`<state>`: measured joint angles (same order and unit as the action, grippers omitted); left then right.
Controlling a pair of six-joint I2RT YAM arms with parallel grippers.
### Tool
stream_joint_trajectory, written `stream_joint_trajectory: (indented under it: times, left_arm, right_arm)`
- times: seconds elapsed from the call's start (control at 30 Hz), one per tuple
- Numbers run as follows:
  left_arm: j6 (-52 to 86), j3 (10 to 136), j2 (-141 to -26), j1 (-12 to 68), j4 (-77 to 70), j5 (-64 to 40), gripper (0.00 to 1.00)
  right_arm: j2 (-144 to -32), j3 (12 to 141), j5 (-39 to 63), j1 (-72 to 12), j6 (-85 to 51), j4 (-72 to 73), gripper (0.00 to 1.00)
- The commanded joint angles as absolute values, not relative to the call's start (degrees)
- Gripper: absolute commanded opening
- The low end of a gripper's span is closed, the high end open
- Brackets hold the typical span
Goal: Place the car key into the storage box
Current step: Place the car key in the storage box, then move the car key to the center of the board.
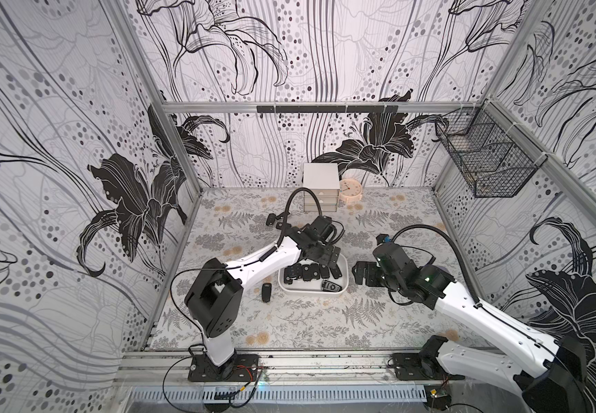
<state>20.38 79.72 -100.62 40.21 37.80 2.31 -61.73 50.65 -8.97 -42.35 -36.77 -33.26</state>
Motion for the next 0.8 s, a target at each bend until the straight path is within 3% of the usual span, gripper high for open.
stream_joint_trajectory:
  times: [0.0,0.77]
  left_arm:
    - [23.83,78.34,-99.5,37.73,36.43,6.08,0.99]
    - [23.68,91.64,-112.18,18.06,33.14,7.19,1.0]
  right_arm:
    - [-64.42,54.4,-6.49,-42.01,-33.61,-29.78,1.0]
    - [-87.11,73.89,2.37,-42.02,-28.16,-24.0,1.0]
